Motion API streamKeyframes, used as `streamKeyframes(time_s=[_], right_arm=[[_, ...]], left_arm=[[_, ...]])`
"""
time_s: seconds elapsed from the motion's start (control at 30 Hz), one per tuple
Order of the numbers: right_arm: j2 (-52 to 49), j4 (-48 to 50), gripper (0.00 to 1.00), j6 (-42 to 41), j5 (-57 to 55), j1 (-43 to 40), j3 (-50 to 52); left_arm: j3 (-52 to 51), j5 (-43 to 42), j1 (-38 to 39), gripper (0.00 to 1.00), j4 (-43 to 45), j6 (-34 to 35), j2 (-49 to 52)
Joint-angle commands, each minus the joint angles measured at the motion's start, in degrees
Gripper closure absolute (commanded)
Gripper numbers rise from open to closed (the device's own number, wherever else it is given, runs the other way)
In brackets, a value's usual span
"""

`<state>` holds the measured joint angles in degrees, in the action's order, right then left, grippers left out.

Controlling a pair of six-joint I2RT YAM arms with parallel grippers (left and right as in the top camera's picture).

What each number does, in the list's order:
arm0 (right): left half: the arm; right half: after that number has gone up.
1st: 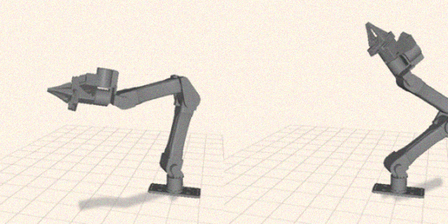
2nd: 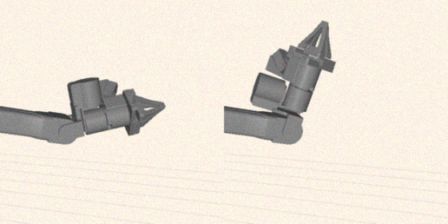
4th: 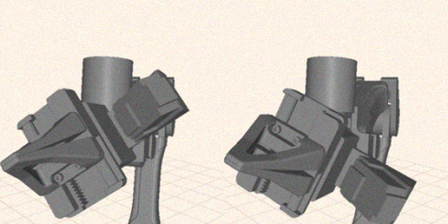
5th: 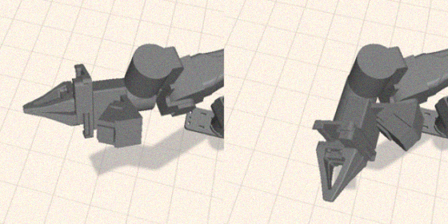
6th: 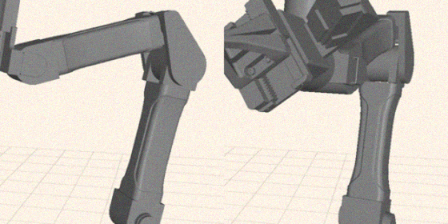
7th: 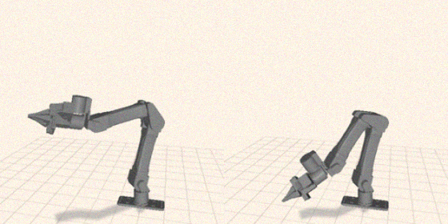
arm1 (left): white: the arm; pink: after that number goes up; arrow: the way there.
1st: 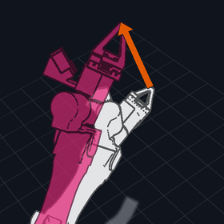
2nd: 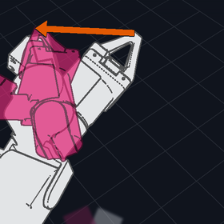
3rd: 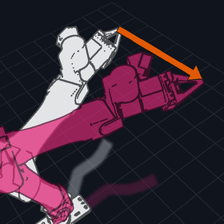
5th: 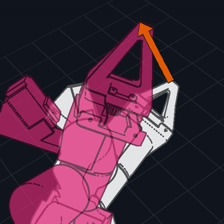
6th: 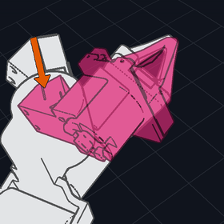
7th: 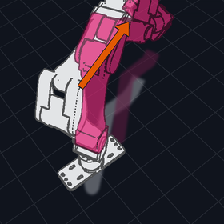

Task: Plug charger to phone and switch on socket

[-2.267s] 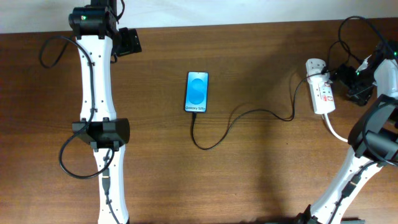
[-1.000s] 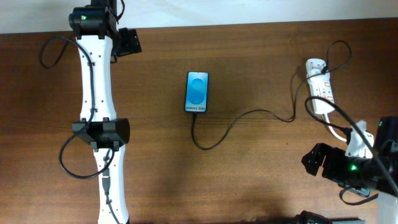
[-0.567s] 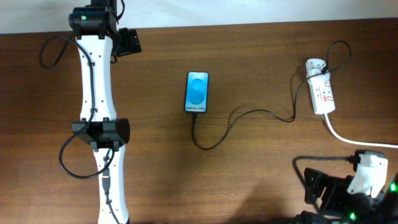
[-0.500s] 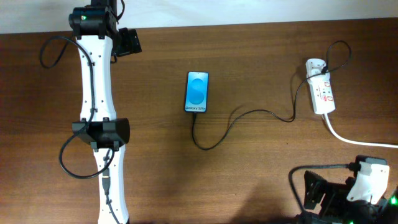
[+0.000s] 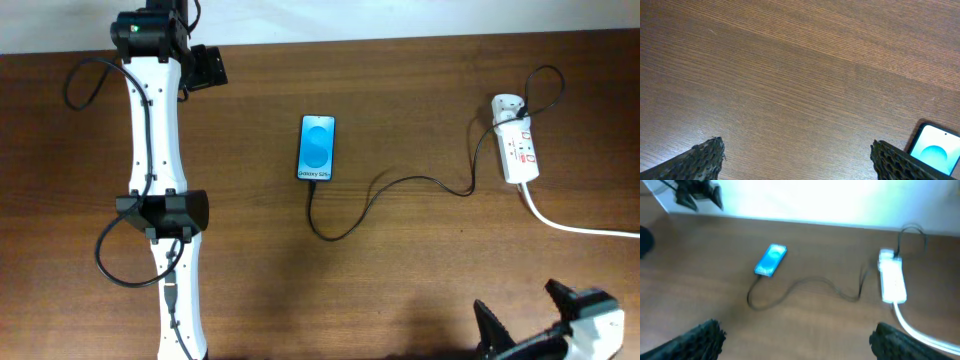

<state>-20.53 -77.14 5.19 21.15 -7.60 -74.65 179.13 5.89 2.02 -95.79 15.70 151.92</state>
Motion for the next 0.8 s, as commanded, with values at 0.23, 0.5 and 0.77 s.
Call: streamKeyframes(time_s=[0.23, 0.5, 0.77], right_arm=[[20.3, 39.3, 0.02, 0.4, 3.6, 4.8, 48.0], [20.3, 63.1, 0.02, 0.4, -8.7, 6.8, 64.2], [20.3, 80.5, 0.02, 0.6, -10.5, 6.8, 74.3]], left_arm=[[0.1, 0.6, 0.0, 0.01, 0.1, 0.8, 0.0], [0.1, 0.6, 0.0, 0.01, 0.1, 0.8, 0.0], [0.1, 0.6, 0.0, 0.01, 0.1, 0.8, 0.0]])
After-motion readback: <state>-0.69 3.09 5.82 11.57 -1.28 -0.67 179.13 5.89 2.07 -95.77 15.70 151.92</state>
